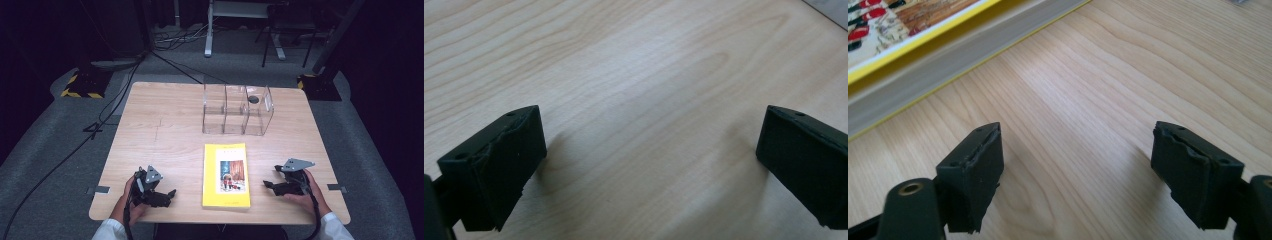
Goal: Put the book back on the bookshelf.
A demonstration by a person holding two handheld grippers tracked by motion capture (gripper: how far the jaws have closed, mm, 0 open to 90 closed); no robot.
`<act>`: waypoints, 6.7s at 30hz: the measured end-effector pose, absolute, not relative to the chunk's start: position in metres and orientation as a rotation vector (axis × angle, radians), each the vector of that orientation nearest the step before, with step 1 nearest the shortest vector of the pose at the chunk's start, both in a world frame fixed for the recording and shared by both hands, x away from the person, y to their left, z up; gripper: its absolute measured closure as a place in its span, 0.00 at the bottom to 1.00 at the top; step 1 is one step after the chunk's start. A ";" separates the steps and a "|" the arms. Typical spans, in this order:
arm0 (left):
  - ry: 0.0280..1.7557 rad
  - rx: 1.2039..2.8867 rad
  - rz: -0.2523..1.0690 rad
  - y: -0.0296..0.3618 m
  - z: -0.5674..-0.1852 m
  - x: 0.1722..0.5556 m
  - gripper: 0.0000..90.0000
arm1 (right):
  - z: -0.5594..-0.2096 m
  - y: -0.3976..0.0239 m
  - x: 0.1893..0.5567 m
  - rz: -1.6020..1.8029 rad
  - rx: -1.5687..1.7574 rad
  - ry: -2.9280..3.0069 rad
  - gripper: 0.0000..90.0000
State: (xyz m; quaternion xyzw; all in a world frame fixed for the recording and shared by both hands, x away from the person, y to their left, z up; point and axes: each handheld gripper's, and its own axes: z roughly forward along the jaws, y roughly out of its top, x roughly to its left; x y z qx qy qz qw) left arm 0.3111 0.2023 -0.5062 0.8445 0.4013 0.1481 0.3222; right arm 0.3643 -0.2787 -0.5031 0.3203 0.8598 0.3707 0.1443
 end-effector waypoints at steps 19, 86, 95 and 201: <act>0.762 2.312 0.264 0.151 -0.506 0.299 0.00 | -0.490 -0.247 0.372 0.936 0.672 2.740 0.25; 0.615 2.275 0.345 0.030 -0.484 0.277 0.20 | -0.456 -0.192 0.350 1.375 0.417 2.734 0.31; 0.648 2.247 0.469 0.035 -0.485 0.280 0.50 | -0.453 -0.188 0.351 1.400 0.451 2.714 0.31; 0.758 2.268 0.525 0.162 -0.462 0.321 0.65 | -0.481 -0.144 0.370 1.119 -0.035 2.470 0.89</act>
